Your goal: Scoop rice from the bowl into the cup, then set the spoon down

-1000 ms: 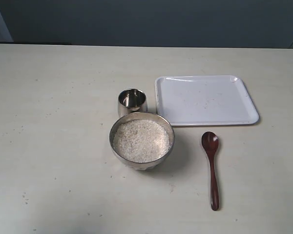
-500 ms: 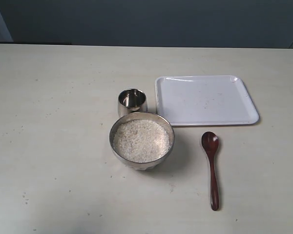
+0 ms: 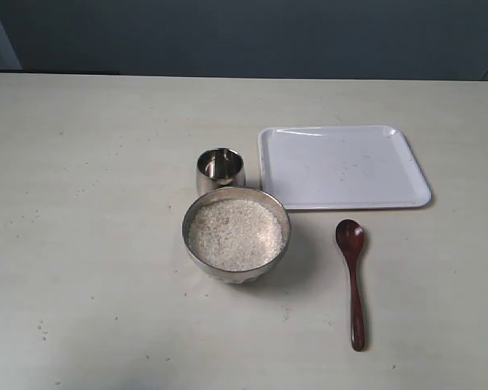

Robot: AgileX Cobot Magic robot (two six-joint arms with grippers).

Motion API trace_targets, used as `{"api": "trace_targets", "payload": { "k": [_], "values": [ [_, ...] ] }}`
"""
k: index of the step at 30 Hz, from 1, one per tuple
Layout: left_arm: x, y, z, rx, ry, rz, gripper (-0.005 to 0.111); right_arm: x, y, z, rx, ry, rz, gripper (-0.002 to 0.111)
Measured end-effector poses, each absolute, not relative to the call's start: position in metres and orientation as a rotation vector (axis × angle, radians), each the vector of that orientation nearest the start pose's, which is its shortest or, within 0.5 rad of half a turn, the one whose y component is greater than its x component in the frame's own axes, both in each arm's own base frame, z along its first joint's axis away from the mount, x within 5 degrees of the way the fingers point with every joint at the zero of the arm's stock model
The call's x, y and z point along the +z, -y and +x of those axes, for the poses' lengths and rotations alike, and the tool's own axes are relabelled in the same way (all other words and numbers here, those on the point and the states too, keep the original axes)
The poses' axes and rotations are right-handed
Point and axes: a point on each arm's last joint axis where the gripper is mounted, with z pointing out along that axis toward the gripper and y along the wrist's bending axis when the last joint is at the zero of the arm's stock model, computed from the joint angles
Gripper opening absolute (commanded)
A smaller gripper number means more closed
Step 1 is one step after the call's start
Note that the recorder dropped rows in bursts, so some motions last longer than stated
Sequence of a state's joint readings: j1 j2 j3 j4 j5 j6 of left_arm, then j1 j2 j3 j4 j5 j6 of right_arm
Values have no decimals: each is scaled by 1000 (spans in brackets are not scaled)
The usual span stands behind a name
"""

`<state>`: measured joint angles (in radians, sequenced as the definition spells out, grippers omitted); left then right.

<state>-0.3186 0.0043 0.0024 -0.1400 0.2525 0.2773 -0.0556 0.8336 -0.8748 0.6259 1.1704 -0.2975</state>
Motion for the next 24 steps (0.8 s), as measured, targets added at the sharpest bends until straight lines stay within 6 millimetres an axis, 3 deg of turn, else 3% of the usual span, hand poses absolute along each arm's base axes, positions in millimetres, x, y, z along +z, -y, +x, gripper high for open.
{"api": "trace_targets", "payload": {
  "k": [4,7,10,13,18,24],
  "values": [
    [189,20,52,-160,-1691,423,1,315,-50,149,720,-2663,-231,-1],
    [189,20,52,-160,-1691,423,1,291,-61,149,719,-2805,-242,-1],
    [189,20,52,-160,-1691,423,1,271,-69,144,611,-2916,-162,-1],
    [189,20,52,-160,-1691,423,1,254,-80,141,548,-2949,-50,-1],
    [189,20,52,-160,-1691,423,1,239,-111,140,525,-2932,-81,-1],
    [189,20,52,-160,-1691,423,1,205,-135,145,217,-3011,-137,-1]
  ]
}}
